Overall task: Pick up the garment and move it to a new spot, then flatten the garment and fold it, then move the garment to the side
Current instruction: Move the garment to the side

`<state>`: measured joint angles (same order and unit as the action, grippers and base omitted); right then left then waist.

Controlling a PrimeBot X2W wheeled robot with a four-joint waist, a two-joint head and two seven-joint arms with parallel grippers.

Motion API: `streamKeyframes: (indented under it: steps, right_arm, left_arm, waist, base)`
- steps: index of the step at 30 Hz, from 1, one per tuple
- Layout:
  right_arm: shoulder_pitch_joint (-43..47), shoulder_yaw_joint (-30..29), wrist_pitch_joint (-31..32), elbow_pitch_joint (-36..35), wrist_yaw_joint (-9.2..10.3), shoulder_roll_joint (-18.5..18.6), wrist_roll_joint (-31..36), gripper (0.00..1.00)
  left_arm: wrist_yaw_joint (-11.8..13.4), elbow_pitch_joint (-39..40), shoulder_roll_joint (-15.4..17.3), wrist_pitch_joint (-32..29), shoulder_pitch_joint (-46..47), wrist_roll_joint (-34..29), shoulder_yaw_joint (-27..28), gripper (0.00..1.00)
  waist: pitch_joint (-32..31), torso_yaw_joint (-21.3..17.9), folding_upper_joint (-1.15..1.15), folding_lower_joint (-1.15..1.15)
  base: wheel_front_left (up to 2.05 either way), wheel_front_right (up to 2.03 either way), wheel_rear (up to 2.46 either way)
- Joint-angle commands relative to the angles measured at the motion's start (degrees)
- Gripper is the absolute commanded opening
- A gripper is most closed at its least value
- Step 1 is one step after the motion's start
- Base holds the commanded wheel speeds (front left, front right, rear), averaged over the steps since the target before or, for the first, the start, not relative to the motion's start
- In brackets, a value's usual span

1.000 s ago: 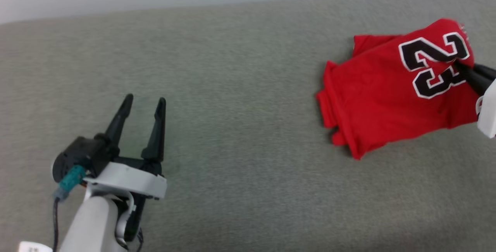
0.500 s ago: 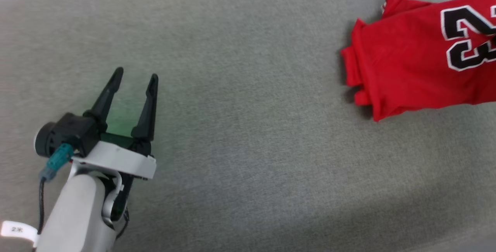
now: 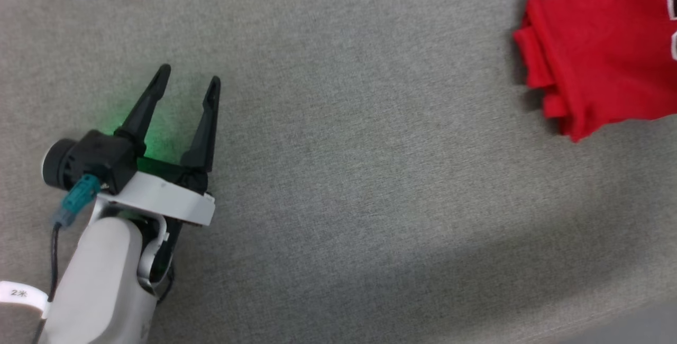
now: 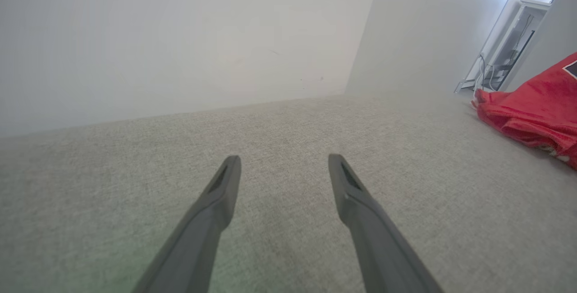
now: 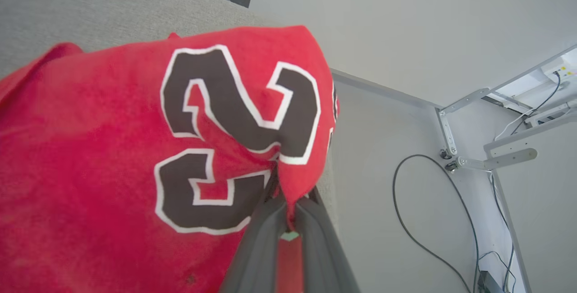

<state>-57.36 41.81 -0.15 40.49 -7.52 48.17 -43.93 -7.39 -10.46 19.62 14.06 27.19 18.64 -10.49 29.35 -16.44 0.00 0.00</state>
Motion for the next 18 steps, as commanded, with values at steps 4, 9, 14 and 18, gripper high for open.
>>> streamKeyframes:
  steps: [4,9,14,18]
  right_arm:
    - [-2.9,2.4,-3.1,3.8,0.07,-0.5,1.4,0.0]
    - [-5.6,4.8,-5.8,8.7,0.07,-1.7,2.3,0.0]
    - [-7.4,6.7,-6.9,13.0,0.07,-3.0,1.5,0.0]
    - [-8.3,7.7,-7.2,15.4,0.07,-3.8,-0.3,0.0]
  left_arm:
    - [-0.1,0.1,0.3,-0.2,1.0,-0.2,-0.4,1.0]
    - [0.1,0.1,0.3,-0.4,1.5,-0.1,-0.8,1.0]
    - [0.4,-0.1,0.2,-0.4,1.7,0.0,-1.2,1.0]
    - [0.5,-0.5,0.0,-0.3,1.9,0.1,-1.5,1.0]
  waist:
    - [1.9,0.7,0.0,0.0]
    - [2.6,1.2,0.0,0.0]
    - [2.9,1.8,0.0,0.0]
    - [2.8,2.1,0.0,0.0]
  base:
    - [0.0,0.0,0.0]
    - [0.0,0.0,0.0]
    - [0.0,0.0,0.0]
    - [0.0,0.0,0.0]
